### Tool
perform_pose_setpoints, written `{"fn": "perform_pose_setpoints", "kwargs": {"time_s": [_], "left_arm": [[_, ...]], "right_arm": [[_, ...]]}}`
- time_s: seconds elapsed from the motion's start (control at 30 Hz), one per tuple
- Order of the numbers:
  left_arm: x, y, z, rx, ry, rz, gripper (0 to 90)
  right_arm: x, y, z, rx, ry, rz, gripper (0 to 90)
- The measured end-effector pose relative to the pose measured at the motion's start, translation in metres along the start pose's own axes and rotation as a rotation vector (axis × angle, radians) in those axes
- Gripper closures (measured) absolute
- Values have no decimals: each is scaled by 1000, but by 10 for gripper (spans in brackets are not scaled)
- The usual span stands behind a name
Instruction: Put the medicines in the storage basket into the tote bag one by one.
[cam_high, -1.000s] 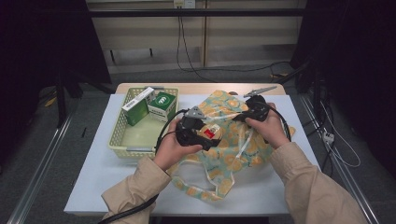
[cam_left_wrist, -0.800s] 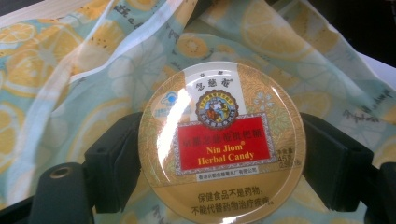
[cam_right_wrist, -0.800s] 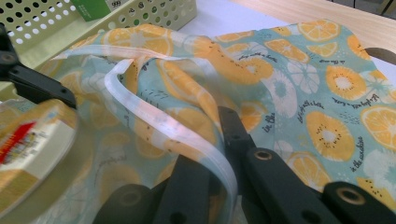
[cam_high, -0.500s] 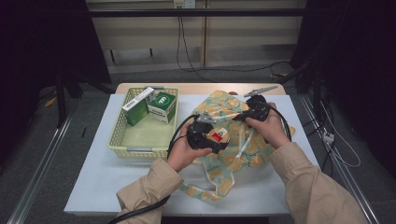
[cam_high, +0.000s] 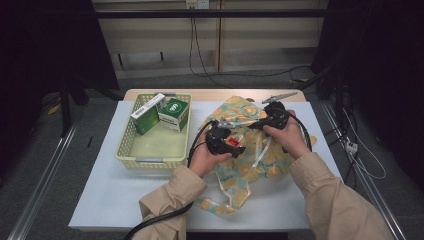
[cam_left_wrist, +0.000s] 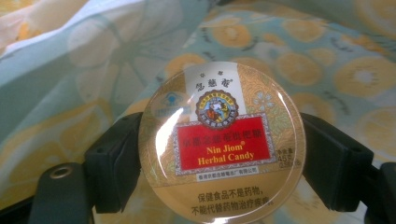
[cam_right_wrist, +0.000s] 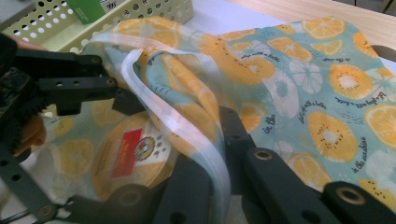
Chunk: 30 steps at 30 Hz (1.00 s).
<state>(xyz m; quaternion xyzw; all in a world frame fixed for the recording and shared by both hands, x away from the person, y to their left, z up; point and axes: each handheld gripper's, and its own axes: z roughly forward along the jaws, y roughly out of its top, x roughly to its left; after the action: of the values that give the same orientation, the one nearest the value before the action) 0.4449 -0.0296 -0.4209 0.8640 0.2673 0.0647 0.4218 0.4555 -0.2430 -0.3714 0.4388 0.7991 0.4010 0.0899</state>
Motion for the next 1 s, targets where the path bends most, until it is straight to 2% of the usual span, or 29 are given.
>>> {"fn": "perform_pose_setpoints", "kwargs": {"time_s": [0.03,0.23,0.37,0.5,0.57,0.6,0.63,0.73,0.8,0.83,0.87,0.93,1.0], "left_arm": [[1,0,2,-5,2,-12,207],[6,0,7,3,16,-18,207],[6,2,7,11,31,-6,207],[6,4,9,4,27,-17,207],[7,5,11,10,36,-8,207],[7,6,12,12,53,-8,206],[9,6,14,9,40,-15,206],[13,9,20,6,50,-19,206],[16,11,23,3,60,-28,206],[18,12,26,4,67,-23,206],[19,14,28,4,91,-18,206],[25,18,32,-13,97,-19,205],[30,21,38,-29,91,-46,200]], "right_arm": [[0,0,1,1,2,1,899],[-2,-1,3,7,10,1,898],[-3,-1,2,2,13,5,899],[-3,-1,1,-2,11,4,899],[-2,-1,0,-5,12,2,899],[-2,-1,0,-7,14,8,898],[-2,-1,0,-7,13,9,898],[-2,-1,0,-3,12,8,899],[-3,-1,0,-3,14,5,899],[-3,-1,1,-2,15,9,899],[-5,-1,2,0,14,11,899],[-6,-1,3,-3,14,18,899],[-8,-2,5,-2,16,24,899]]}}
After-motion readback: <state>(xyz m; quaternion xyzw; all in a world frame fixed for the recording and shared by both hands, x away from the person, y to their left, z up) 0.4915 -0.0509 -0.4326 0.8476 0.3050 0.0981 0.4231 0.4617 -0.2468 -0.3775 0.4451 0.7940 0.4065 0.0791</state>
